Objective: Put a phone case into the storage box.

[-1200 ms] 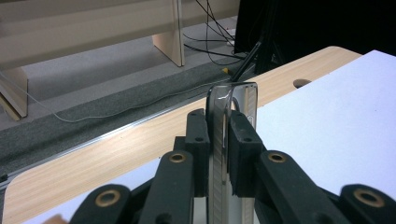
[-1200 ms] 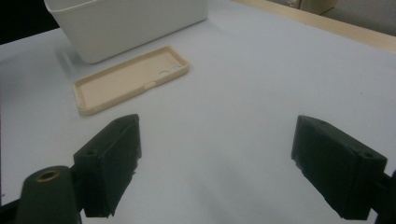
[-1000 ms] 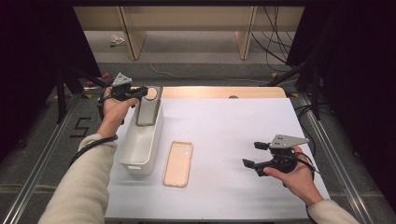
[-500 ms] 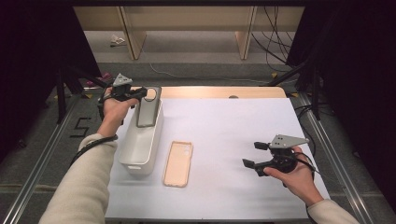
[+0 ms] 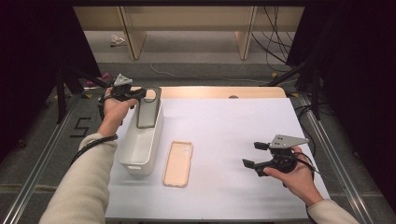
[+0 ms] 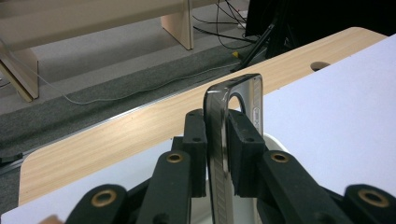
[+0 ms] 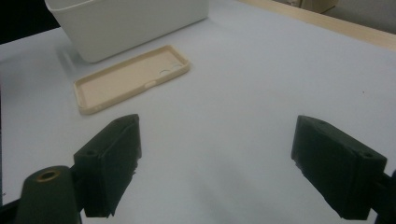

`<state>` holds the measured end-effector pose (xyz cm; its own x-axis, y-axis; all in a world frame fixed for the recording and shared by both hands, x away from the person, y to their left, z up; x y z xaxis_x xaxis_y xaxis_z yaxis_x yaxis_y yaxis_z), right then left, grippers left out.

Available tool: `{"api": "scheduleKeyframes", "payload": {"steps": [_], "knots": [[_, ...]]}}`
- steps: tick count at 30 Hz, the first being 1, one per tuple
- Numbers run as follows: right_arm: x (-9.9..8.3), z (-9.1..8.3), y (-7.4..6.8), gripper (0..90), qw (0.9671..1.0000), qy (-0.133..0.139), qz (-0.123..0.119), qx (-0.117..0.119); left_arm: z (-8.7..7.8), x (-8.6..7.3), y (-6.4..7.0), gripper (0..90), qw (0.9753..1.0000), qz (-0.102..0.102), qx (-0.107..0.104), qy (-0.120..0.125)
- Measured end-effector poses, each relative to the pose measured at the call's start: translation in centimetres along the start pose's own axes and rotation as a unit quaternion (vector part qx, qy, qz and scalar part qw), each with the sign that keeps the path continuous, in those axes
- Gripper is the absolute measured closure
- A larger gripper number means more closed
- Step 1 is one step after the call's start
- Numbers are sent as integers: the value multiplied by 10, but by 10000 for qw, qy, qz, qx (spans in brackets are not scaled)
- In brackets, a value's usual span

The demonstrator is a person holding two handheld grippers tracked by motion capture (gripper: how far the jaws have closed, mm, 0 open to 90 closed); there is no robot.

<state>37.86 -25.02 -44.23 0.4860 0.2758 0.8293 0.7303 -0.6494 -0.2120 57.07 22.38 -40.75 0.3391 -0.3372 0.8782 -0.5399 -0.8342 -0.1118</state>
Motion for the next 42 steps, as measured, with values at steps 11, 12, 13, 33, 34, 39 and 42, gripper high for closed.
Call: {"api": "scheduleKeyframes", "payload": {"steps": [11,12,13,33,34,39,42], "knots": [[0,0,0,168,10000,-3,1,11,0,2,-1,764,9998,26,146,-159],[0,0,0,167,10000,-7,4,16,0,2,-1,763,9997,32,165,-174],[0,0,0,168,10000,-9,0,14,0,2,-2,762,9996,48,181,-200],[-1,1,0,167,10000,-30,2,28,6,5,-1,723,9957,339,550,-658],[-1,1,0,167,10000,-31,-1,29,7,5,-1,722,9955,355,566,-678],[-1,1,0,167,10000,-31,6,31,9,5,-1,717,9943,374,665,-750],[-1,1,0,168,10000,-30,6,33,10,5,-1,713,9937,395,692,-790]]}}
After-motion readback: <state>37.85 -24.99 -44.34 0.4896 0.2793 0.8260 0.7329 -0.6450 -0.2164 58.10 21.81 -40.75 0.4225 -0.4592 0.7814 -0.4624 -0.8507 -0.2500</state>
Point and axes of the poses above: each handheld gripper's, and its own axes: z roughly forward along the jaws, x roughly out of its top, y roughly to its right, the point moved 3 cm from there along z, roughly forward along the jaws, and after that the axes turned 8 degrees about z, right-handed, at the moved point
